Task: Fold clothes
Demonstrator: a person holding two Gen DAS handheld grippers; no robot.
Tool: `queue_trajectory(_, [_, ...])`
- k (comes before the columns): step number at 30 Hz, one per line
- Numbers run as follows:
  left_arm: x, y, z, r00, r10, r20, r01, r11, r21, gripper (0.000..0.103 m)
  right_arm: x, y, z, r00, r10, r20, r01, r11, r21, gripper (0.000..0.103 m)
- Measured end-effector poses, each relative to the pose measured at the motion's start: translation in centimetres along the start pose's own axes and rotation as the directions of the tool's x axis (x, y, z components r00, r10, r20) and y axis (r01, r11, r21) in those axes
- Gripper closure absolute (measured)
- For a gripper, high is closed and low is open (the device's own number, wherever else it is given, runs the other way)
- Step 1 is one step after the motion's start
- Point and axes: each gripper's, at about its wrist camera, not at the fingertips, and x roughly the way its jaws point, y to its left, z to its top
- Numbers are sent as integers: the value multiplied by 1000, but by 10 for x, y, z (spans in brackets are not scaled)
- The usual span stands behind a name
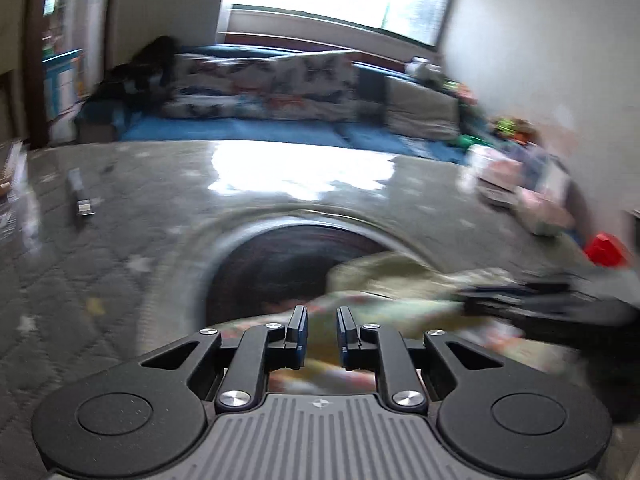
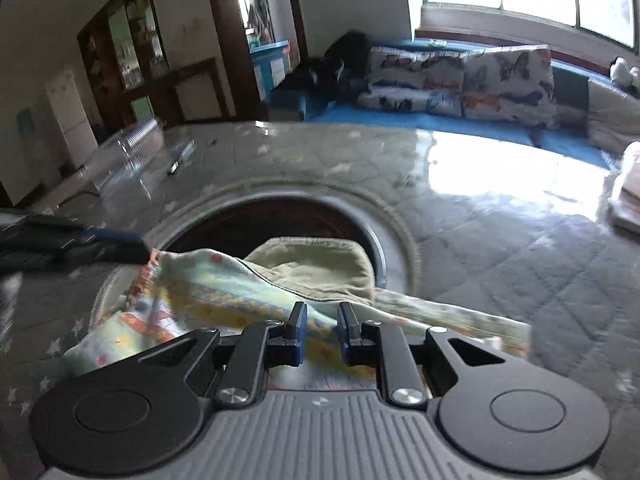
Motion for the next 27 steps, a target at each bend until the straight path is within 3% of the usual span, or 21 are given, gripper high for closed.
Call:
queue_trajectory(4, [5,-29,-16,994,-101,-41,104,992,70,86,24,-3,3,999,-31,-24,31,999,17,89])
queue_trajectory(8, [19,-43,-34,987,-124,-105,136,983,120,86,29,-4,3,999,-43,-14,43,999,15,91])
queue_trajectory(13, [18,-35,-39,989,-110,-104,118,990,80,86,15,6,9,1000,-10,21,11,1000,-15,90])
queue_trajectory(20, [14,-21,-44,989,-99,-112,101,995,14,86,29,48,13,992,118,-42,-123,984,-129,90])
queue_trajectory(27, [4,-11,-52,990,-95,-107,94,995,-15,85,63,62,26,993,86,-76,-96,986,-134,90])
